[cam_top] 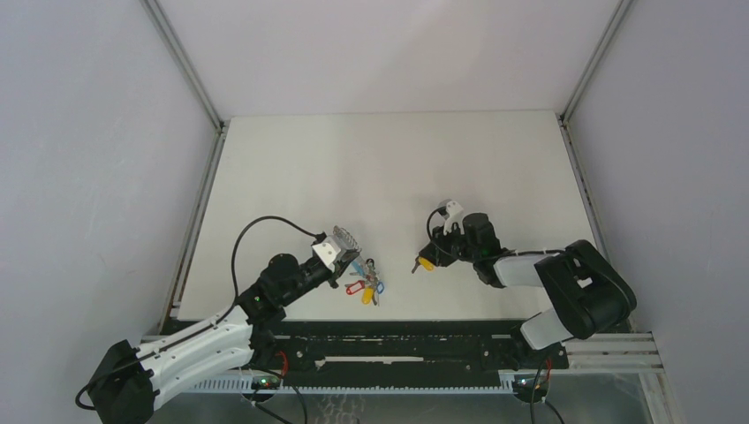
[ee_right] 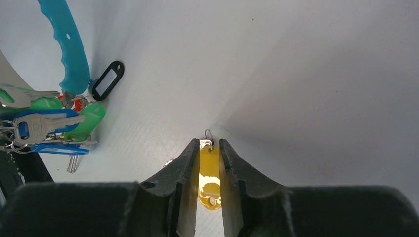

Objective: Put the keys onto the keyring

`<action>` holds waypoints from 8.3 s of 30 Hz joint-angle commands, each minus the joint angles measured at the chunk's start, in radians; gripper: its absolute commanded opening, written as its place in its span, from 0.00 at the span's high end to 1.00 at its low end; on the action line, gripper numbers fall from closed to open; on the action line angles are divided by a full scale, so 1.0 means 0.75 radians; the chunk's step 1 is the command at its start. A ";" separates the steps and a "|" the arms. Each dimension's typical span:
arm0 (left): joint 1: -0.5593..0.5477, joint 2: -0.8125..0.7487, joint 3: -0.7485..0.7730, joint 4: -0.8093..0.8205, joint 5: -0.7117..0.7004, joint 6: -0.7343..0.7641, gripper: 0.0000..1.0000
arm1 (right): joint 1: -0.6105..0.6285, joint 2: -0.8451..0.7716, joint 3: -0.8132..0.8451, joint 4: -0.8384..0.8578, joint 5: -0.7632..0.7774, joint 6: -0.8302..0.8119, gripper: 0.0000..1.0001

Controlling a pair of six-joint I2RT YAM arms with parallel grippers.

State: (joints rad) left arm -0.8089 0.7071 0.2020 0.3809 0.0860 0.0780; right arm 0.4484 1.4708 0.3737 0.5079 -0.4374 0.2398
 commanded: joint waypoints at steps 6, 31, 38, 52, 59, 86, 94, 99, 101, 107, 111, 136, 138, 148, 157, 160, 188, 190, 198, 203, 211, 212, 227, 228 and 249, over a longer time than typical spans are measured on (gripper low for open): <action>0.005 0.001 0.001 0.122 0.024 -0.022 1.00 | -0.005 0.079 0.001 0.154 -0.020 0.041 0.81; 0.005 -0.004 0.001 0.109 0.017 -0.020 1.00 | 0.216 0.102 0.587 -0.918 0.249 -0.261 1.00; 0.005 -0.004 0.004 0.102 0.018 -0.020 1.00 | 0.316 0.263 0.872 -1.309 0.482 -0.330 1.00; 0.005 0.004 0.007 0.097 0.020 -0.020 1.00 | 0.378 0.455 1.109 -1.476 0.610 -0.392 1.00; 0.005 0.000 0.007 0.097 0.019 -0.022 0.99 | 0.353 0.323 1.024 -1.372 0.467 -0.312 0.80; 0.005 0.008 0.009 0.103 0.024 -0.024 1.00 | 0.021 0.127 0.683 -1.028 0.013 0.200 0.71; 0.005 0.004 0.008 0.104 0.023 -0.026 1.00 | 0.000 0.213 0.781 -1.140 0.041 0.152 0.72; 0.005 0.004 0.007 0.100 0.022 -0.025 1.00 | 0.003 0.284 0.817 -1.155 0.016 0.141 0.75; 0.005 0.004 0.006 0.100 0.021 -0.024 1.00 | 0.003 0.301 0.824 -1.158 0.012 0.142 0.77; 0.005 0.004 0.008 0.101 0.023 -0.024 1.00 | 0.010 0.336 0.839 -1.161 -0.004 0.138 0.78; 0.005 0.000 0.007 0.099 0.024 -0.026 1.00 | 0.015 0.353 0.841 -1.155 -0.017 0.141 0.79; 0.005 0.002 0.011 0.095 0.025 -0.026 1.00 | 0.052 0.422 0.905 -1.196 -0.028 0.116 0.85; 0.004 0.002 0.011 0.095 0.026 -0.026 1.00 | 0.057 0.411 0.908 -1.195 -0.030 0.117 0.85; 0.005 -0.004 0.010 0.095 0.028 -0.026 1.00 | 0.088 0.432 0.944 -1.250 0.017 0.094 0.85; 0.005 -0.005 0.011 0.091 0.026 -0.026 1.00 | 0.113 0.438 0.954 -1.288 0.073 0.082 0.87; 0.003 -0.005 0.010 0.091 0.024 -0.026 1.00 | 0.116 0.445 0.958 -1.294 0.082 0.078 0.89; 0.005 -0.007 -0.033 0.215 0.173 0.028 1.00 | 0.220 0.076 0.954 -1.415 0.156 -0.373 1.00; 0.005 -0.008 -0.040 0.234 0.205 0.040 0.99 | 0.248 0.017 0.945 -1.398 0.144 -0.439 1.00; 0.005 0.043 -0.032 0.258 0.311 0.072 1.00 | 0.352 -0.215 0.860 -1.272 0.070 -0.747 1.00; 0.005 0.127 0.001 0.261 0.365 0.083 1.00 | 0.351 -0.277 0.814 -1.240 -0.092 -0.952 1.00; 0.015 0.142 -0.007 0.309 0.382 0.070 1.00 | 0.372 -0.310 0.705 -1.083 -0.295 -1.154 1.00; 0.020 0.142 -0.011 0.320 0.390 0.064 1.00 | 0.383 -0.323 0.682 -1.050 -0.300 -1.174 1.00; 0.048 0.149 -0.020 0.368 0.459 0.041 1.00 | 0.479 -0.348 0.650 -0.971 -0.332 -1.260 1.00; 0.048 0.148 -0.020 0.368 0.461 0.041 1.00 | 0.481 -0.339 0.662 -0.992 -0.341 -1.268 1.00; 0.050 0.171 -0.006 0.349 0.553 0.058 1.00 | 0.542 -0.244 0.759 -1.136 -0.263 -1.365 1.00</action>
State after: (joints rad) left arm -0.7765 0.8383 0.1894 0.5617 0.4618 0.1162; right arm 0.8356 1.2812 0.8909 -0.3202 -0.6380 -0.7521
